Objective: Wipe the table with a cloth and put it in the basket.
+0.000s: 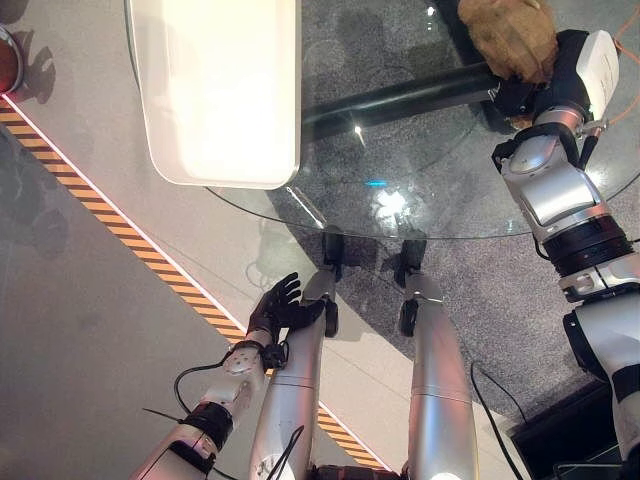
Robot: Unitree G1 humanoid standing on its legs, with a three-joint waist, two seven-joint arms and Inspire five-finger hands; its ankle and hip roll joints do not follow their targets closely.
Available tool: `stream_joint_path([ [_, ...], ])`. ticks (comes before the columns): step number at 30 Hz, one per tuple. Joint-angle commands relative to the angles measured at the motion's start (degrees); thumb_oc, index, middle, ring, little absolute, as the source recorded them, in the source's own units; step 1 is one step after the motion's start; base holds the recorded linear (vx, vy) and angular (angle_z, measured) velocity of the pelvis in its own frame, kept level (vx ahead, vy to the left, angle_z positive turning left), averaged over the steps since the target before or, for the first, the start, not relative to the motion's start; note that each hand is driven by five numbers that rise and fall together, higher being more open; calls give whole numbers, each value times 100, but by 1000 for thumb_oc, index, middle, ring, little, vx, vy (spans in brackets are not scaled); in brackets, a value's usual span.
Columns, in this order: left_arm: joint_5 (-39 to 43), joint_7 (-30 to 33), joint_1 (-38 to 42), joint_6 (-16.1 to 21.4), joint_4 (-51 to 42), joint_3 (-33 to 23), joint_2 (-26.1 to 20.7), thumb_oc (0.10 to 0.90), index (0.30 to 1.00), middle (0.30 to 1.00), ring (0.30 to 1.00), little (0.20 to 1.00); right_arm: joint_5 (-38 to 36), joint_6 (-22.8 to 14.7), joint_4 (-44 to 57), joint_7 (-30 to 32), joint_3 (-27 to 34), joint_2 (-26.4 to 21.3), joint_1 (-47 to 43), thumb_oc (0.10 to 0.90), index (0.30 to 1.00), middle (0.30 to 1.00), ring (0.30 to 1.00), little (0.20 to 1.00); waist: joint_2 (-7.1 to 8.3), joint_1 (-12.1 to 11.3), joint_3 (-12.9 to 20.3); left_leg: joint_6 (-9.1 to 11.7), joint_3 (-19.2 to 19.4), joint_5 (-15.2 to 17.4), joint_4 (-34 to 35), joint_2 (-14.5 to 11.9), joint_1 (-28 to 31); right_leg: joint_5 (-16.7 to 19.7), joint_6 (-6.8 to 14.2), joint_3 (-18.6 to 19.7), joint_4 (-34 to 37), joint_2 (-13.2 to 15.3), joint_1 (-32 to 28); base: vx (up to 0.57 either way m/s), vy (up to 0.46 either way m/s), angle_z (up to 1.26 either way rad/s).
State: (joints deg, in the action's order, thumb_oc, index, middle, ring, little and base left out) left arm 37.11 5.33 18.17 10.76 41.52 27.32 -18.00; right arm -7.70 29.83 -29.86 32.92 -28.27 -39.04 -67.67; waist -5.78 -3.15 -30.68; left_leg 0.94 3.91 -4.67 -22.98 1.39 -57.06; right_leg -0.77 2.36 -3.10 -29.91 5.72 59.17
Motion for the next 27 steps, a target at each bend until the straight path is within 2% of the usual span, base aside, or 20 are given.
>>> stream_joint_path([
  [1, -321, -123, -806, 114, -136, 232, 213, 800, 900, 900, 900, 900, 112, -732, 1180, -1087, -818, 685, -11, 100, 300, 300, 300, 200, -291, -305, 89, -156, -83, 714, -373, 562, 36, 42, 166, -237, 256, -127, 2, 0, 0, 0],
  [11, -379, -15, -784, 36, -206, 144, 306, 800, 900, 900, 900, 900, 350, -1071, 2051, -1301, -762, 1001, 815, 100, 300, 300, 300, 200, -210, -213, 89, -164, -59, 683, -341, 564, -5, 91, 196, -177, 314, -160, 40, 7, 9, 5],
  [19, -351, 46, -694, 9, -197, 149, 301, 800, 900, 900, 900, 900, 442, -1079, 2320, -1613, -995, 1027, 1137, 100, 300, 300, 300, 200, -144, -182, 89, -171, -64, 643, -317, 554, -43, 123, 215, -200, 340, -163, 65, 2, -7, 9],
  [27, -321, 50, -616, -12, -121, 168, 276, 800, 900, 900, 900, 900, 392, -994, 2316, -1385, -1076, 1018, 1233, 100, 300, 300, 300, 200, -125, -166, 89, -172, -59, 617, -300, 534, -44, 144, 221, -231, 361, -140, 55, -3, -7, 2],
])
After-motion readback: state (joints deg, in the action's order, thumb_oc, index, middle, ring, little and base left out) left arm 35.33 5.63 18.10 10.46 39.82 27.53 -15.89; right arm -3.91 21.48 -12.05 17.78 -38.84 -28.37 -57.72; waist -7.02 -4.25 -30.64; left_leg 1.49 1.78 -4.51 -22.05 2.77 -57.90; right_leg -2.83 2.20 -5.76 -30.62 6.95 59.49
